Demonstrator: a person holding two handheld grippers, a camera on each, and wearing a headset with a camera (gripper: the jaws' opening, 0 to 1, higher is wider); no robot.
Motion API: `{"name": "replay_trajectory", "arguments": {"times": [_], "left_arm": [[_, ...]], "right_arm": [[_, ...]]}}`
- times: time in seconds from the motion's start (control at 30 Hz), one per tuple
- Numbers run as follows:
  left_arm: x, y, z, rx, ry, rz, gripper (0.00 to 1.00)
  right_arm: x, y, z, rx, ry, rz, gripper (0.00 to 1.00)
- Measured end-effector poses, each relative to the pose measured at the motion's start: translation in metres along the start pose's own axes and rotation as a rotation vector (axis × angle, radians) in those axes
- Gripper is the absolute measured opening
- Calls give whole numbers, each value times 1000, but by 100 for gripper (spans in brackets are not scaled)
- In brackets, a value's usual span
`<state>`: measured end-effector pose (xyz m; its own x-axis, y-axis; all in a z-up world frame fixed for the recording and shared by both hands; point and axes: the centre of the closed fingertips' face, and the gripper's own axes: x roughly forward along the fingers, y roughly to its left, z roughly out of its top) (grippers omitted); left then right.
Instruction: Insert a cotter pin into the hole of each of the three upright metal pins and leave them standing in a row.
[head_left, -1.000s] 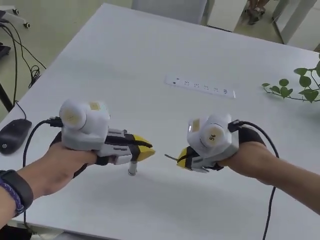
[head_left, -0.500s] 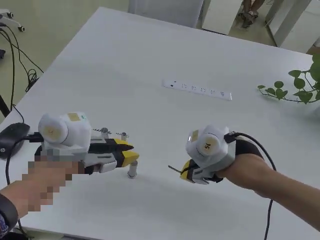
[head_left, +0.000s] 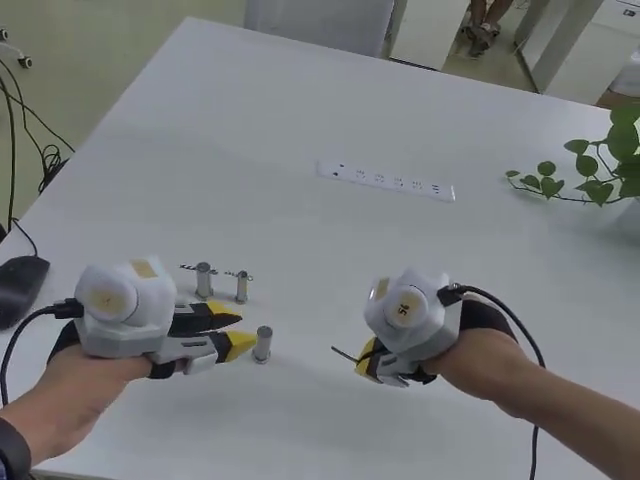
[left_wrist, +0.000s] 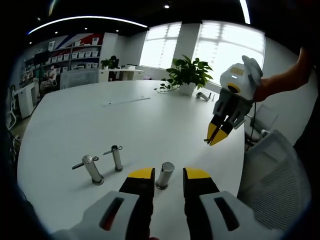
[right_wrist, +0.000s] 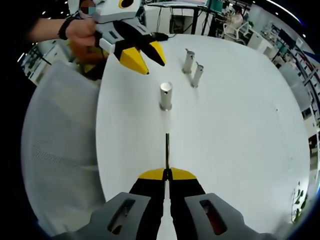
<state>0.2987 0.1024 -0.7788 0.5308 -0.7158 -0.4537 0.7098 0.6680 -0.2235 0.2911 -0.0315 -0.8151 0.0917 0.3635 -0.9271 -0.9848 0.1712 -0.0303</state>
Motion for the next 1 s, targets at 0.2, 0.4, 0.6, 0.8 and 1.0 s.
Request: {"name": "replay_trajectory", "arguments": {"times": [0.2, 0.4, 0.6, 0.8, 1.0], "left_arm": [[11, 6, -10, 6, 24, 1, 23], [19, 8, -16, 11, 33, -7, 23], [26, 7, -26, 12, 49, -22, 24], [32, 8, -32, 9, 58, -25, 24], [39, 10, -33, 12, 63, -34, 24]], "right_arm": [[5, -1, -6, 25, 25, -3, 2], [11, 0, -13, 36, 58, 0, 2], [17, 2, -14, 36, 79, -1, 2], [23, 1, -10, 54, 85, -7, 2], [29, 1, -2, 61, 84, -9, 2]]}}
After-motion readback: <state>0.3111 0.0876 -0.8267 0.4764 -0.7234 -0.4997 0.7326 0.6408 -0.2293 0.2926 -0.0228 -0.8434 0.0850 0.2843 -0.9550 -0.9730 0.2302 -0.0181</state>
